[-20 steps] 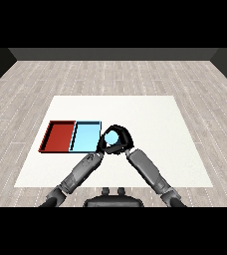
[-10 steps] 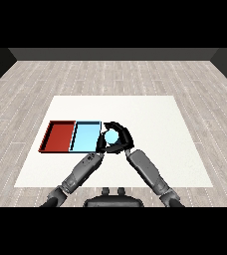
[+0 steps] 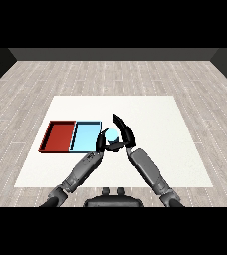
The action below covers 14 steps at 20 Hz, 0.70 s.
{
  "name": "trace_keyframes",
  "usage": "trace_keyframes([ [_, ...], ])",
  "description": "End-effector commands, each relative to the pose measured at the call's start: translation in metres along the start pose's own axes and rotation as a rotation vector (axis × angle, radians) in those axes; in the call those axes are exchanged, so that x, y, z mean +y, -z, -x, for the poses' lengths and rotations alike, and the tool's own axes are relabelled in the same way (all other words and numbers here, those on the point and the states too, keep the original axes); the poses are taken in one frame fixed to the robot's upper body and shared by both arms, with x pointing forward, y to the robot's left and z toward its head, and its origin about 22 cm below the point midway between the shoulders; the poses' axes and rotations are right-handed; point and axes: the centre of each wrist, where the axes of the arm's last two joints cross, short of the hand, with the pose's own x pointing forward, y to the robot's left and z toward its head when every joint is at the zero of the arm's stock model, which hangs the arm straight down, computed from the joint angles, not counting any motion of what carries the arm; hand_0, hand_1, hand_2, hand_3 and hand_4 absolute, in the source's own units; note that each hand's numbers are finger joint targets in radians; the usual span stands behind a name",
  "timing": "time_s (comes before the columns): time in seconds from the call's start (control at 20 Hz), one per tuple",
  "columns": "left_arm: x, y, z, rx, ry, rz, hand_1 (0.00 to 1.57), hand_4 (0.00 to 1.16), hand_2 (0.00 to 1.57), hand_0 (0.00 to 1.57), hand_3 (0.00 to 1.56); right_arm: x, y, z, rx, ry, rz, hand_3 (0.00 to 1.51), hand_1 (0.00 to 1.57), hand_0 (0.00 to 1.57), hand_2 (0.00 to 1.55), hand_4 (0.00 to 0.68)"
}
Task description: Pick the blue can and put it in the blue box
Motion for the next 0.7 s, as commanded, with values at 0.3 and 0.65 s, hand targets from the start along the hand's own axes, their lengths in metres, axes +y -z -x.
trace_keyframes([
  [0.3, 0.024, 0.012, 0.004, -0.033, 0.067, -0.048, 1.57, 1.14, 1.57, 1.57, 1.47, -0.049, -0.040, -0.028, -0.055, 0.110, -0.008, 0.00, 0.00, 0.00, 0.00, 0.000],
  [0.65, 0.089, 0.038, -0.005, 0.000, 0.198, -0.169, 1.57, 1.15, 1.56, 1.57, 1.48, -0.099, -0.066, -0.052, -0.170, 0.073, 0.116, 0.00, 0.00, 0.00, 0.00, 0.000],
])
